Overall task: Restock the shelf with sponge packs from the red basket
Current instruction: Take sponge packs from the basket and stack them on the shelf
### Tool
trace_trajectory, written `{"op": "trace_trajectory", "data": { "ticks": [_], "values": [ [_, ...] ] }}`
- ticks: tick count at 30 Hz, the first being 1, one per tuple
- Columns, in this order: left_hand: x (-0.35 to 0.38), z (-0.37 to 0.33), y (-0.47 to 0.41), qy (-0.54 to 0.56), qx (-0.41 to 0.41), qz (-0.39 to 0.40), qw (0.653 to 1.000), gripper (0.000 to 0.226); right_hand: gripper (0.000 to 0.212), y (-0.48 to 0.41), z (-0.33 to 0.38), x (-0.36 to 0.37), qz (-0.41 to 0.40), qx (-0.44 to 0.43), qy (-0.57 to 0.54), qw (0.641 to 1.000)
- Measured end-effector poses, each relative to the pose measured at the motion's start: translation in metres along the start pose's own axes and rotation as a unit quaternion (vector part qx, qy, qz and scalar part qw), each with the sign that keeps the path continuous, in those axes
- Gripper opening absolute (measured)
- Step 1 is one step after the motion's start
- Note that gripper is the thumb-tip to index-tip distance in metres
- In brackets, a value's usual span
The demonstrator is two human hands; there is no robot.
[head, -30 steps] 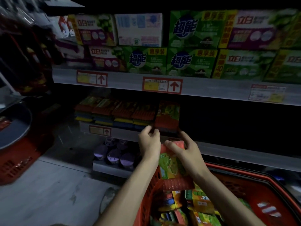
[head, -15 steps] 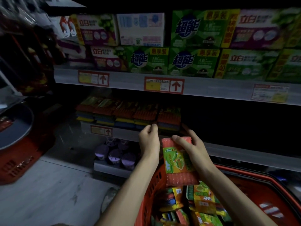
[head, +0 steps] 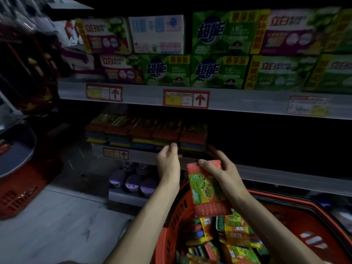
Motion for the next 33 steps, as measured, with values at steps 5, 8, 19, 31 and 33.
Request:
{"op": "trace_trajectory", "data": {
  "ticks": [5, 8, 19, 31, 33],
  "values": [
    [-0.007, -0.006, 0.01, -0.01, -0.009, 0.016, 1.0, 0.012, 0.076, 0.009, 0.002, -0.013, -0.018, -0.004, 0.037, 0.999],
    [-0.011, -0.015, 0.025, -0.049, -0.002, 0.05, 0.998, 0.008, 0.068, 0.021, 0.014, -0.019, -0.015, -0.018, 0.026, 0.999],
    [0.026, -0.038, 0.133, -0.13, 0.001, 0.302, 0.944, 0.029, 0.041, 0.092, 0.062, -0.105, -0.052, -0.026, -0.003, 0.998],
    [0.086, 0.018, 0.204, -0.003, -0.205, 0.39, 0.898, 0.057, 0.035, 0.1, 0.048, -0.143, -0.095, 0.072, -0.12, 0.986],
    [0.086, 0.015, 0.202, -0.003, -0.19, 0.378, 0.906, 0.058, 0.04, 0.098, 0.043, -0.144, -0.096, 0.08, -0.128, 0.984]
  ]
}}
Point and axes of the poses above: each hand's wrist, its own y-axis away from the middle knuckle, its own x-axis out of the palm, z = x × y, the point moved 8 cm from there along -y, towards the middle knuckle
